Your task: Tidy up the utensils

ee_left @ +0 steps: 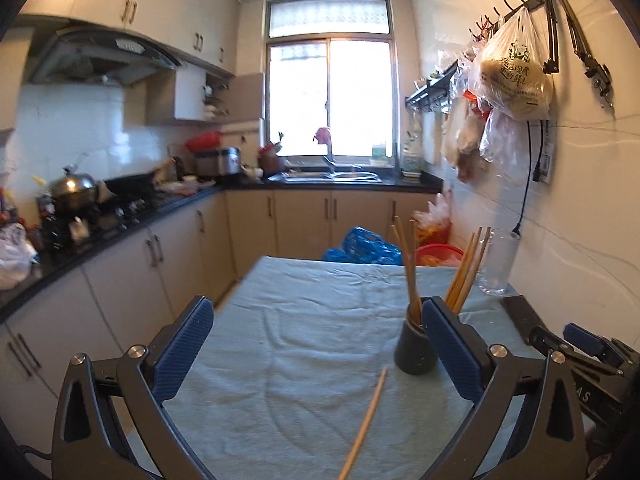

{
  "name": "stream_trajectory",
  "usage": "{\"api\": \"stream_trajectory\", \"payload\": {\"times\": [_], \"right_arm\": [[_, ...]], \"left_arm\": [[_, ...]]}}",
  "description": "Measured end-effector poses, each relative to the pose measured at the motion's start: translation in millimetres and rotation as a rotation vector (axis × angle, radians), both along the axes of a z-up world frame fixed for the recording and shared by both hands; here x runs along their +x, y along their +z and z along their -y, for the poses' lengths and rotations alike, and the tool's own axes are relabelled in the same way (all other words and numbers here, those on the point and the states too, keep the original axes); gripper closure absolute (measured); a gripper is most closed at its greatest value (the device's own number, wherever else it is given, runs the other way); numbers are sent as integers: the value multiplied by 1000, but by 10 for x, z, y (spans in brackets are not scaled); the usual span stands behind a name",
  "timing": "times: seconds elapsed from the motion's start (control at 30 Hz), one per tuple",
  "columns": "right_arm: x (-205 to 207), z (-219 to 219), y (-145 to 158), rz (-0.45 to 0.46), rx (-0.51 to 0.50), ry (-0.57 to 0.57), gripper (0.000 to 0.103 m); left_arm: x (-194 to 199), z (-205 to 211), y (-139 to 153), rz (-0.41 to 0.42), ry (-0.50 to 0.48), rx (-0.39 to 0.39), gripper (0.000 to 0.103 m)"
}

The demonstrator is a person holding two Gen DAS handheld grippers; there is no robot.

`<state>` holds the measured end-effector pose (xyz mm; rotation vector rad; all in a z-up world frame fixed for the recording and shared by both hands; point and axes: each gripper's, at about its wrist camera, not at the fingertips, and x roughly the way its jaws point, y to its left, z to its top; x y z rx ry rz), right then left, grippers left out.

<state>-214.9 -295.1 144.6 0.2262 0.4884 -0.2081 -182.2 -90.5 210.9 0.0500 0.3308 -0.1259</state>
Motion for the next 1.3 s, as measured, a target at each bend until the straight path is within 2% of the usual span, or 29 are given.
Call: {"api": "stream_trajectory", "payload": {"times": [0.27,0.47,0.73,0.97,1.3], "right_arm": [[-254,-181,-105,3,-22,-24,31],[-402,-255,-177,-12,-39,-38,29],[-542,-252,-211,-29,-48,-68,28],[-611,-281,-197,-21,-57,-81,26],[-655,-302,-169,-7,-76,-90,22]], "left_arm": [[-283,120,-88,-6,-50,38,0],[-374,209,-235,-51,-86,56,0],[-395,256,-382,-152,-110,59,0],[-454,312,-421,-161,-120,84,0],[-485,317,-428,-172,-126,74,0]]}}
